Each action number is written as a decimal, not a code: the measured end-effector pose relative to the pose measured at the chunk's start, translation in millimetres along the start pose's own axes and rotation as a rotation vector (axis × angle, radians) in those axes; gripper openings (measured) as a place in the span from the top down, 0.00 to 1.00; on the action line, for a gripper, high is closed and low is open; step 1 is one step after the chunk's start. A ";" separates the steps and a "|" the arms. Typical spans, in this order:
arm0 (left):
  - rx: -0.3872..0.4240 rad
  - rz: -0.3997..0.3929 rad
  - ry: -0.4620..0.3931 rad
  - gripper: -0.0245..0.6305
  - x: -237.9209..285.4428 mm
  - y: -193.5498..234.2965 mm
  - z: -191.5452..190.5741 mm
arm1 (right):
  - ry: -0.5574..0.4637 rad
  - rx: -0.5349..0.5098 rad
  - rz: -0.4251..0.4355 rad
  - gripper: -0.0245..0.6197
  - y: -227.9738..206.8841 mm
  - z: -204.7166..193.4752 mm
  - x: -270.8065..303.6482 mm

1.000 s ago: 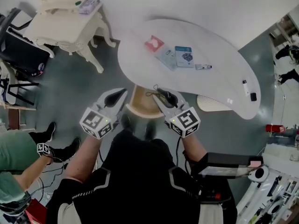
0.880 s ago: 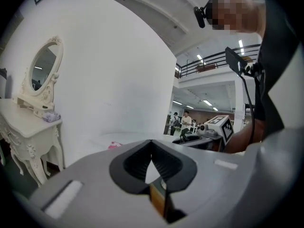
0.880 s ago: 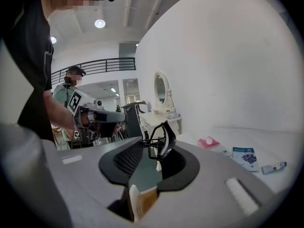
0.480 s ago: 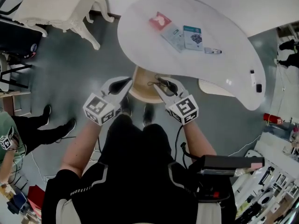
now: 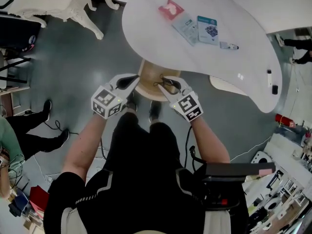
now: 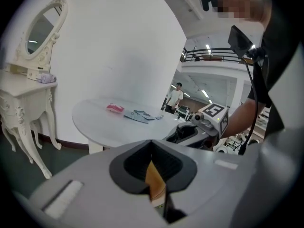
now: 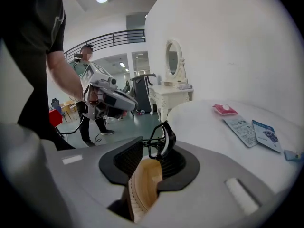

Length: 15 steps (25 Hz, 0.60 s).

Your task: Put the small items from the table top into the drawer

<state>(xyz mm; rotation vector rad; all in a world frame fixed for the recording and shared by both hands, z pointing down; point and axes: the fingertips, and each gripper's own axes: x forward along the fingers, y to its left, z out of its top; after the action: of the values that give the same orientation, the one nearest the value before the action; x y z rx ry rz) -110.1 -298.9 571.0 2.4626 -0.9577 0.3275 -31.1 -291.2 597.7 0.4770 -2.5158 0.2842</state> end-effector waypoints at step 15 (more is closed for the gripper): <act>0.014 0.016 0.050 0.96 12.5 22.2 -30.6 | 0.251 -0.123 0.070 0.81 -7.6 -63.5 53.9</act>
<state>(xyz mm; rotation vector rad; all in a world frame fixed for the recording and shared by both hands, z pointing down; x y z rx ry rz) -117.7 -304.7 609.6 2.4486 -0.9580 0.4012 -39.4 -294.0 681.0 0.2848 -2.2908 0.2008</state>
